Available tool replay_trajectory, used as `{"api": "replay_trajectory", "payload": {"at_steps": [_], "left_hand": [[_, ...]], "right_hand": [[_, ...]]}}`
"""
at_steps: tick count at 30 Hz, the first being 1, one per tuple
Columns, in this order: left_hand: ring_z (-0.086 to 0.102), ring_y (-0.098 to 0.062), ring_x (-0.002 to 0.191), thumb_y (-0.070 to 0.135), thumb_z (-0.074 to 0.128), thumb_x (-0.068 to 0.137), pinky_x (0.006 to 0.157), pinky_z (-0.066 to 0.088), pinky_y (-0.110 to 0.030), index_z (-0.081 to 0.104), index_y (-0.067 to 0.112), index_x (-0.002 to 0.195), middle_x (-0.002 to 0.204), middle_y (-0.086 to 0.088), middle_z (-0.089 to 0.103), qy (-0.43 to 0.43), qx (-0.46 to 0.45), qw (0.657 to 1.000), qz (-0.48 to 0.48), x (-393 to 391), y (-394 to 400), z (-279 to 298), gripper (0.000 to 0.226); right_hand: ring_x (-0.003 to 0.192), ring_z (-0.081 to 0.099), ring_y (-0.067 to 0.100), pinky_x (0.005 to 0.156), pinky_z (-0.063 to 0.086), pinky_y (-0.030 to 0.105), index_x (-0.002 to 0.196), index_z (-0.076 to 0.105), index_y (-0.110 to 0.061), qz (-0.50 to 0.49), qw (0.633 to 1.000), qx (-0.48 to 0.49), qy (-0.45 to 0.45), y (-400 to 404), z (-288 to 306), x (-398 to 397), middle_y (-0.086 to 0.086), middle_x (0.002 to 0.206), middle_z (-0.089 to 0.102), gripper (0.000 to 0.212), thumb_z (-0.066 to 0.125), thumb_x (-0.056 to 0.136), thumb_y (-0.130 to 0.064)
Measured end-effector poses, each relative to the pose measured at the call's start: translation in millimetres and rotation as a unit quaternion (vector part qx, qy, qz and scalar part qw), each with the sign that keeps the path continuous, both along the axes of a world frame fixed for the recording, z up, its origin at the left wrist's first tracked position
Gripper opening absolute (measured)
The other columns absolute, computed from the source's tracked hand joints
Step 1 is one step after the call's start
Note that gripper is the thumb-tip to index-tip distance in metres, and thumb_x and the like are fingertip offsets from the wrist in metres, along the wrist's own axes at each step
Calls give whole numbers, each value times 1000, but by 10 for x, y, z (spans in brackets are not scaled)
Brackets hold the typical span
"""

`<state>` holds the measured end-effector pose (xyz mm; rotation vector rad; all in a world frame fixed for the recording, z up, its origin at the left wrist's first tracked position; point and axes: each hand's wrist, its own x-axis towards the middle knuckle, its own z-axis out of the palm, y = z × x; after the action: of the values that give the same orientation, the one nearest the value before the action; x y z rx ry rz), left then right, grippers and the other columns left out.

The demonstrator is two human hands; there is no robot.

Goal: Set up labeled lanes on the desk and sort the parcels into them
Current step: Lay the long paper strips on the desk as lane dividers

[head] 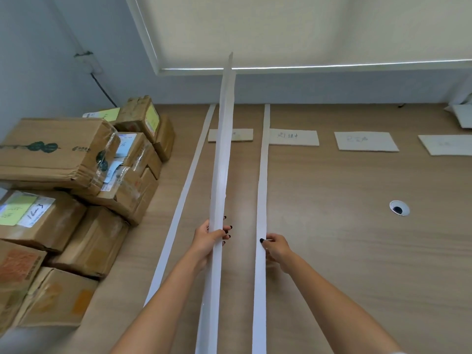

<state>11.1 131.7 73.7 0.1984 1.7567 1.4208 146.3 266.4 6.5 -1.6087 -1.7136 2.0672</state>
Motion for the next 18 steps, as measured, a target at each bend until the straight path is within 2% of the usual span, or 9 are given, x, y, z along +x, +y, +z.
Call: {"api": "replay_trajectory", "payload": {"at_steps": [2,5,9,16,18], "left_hand": [[62,-19,76,-4,53,83,62,48,-26,57,14,115,99,-7,68,1,0,1000,-1,-10,33,-1,37],[62,-19,76,-4,53,83,63,48,-26,57,15,114,98,-7,69,0,2,1000,-3,-19,94,-11,36],[63,-18,75,-4,53,83,62,49,-25,58,17,111,99,-8,69,-5,5,1000,-12,-9,168,-36,34],[62,-18,73,-4,53,84,64,49,-25,57,14,115,102,-9,68,-12,0,1000,-28,-58,242,-87,36],[61,-19,73,-5,52,84,64,48,-25,57,12,115,101,-10,67,-14,1,999,-29,-78,252,-98,36]], "right_hand": [[66,52,22,60,44,28,114,58,8,3,1000,7,-2,48,-16,-12,10,82,58,25,49,94,-4],[80,54,27,73,46,34,114,59,8,9,1000,22,-8,118,-58,-39,17,94,61,26,49,93,-4],[87,59,28,83,51,39,113,61,6,38,998,41,-24,181,-108,-89,22,110,65,25,49,94,-6],[86,59,30,81,56,43,112,60,1,76,990,88,-78,190,-212,-127,18,104,64,25,49,94,-12],[85,57,28,79,54,39,114,57,-2,103,983,116,-100,204,-219,-106,11,101,60,26,50,94,-15]]}}
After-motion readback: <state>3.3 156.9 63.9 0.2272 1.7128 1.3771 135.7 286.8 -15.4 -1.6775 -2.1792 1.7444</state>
